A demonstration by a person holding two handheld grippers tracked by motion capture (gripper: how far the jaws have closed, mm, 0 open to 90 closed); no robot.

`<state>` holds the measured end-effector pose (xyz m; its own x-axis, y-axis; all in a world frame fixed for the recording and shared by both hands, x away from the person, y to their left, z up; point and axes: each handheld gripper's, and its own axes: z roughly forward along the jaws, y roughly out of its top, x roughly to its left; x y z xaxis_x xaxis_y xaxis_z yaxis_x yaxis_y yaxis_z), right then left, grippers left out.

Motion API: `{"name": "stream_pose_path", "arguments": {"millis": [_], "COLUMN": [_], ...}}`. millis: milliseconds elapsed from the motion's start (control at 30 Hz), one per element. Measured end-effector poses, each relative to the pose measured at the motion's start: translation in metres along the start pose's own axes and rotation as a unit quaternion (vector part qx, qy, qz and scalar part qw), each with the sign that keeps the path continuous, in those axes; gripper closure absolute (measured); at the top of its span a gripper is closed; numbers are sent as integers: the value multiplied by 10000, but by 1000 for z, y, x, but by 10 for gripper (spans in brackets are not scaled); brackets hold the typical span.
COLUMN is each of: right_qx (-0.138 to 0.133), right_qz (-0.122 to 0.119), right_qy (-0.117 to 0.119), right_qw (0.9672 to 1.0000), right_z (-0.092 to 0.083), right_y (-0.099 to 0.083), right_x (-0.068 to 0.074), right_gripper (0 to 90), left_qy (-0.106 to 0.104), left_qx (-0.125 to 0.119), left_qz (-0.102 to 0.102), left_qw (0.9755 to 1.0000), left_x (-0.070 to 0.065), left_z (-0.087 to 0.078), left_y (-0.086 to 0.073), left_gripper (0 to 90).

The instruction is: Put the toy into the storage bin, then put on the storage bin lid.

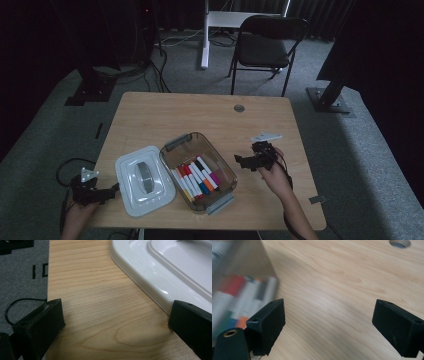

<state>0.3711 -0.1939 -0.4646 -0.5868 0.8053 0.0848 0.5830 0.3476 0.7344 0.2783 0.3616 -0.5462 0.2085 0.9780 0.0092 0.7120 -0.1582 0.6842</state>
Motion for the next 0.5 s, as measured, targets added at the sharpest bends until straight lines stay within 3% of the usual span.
{"name": "stream_pose_path", "arguments": {"millis": [100, 167, 333, 367, 500], "right_qx": [-80, -132, -52, 20, 46], "right_qz": [130, 214, 152, 131, 92], "right_qy": [63, 153, 198, 186, 185], "right_qw": [9999, 9996, 9997, 9997, 9998], "right_z": [11, 16, 26, 32, 35], "right_y": [-22, -31, -44, -48, -51], "right_x": [-8, -9, -7, -5, -4], "right_gripper": [112, 111, 111, 111, 111], "left_qy": [36, 222, 308, 297, 191], "left_qx": [150, 256, 327, 393, 410], "left_qz": [-5, -37, -190, -288, -370], "left_qw": [9999, 9994, 9988, 9984, 9983], "left_x": [-1, -1, -1, -2, -6], "left_z": [-3, -6, -15, -19, -28], "left_y": [0, 3, 5, 5, 4], "left_gripper": [7, 7, 6, 7, 7]}}
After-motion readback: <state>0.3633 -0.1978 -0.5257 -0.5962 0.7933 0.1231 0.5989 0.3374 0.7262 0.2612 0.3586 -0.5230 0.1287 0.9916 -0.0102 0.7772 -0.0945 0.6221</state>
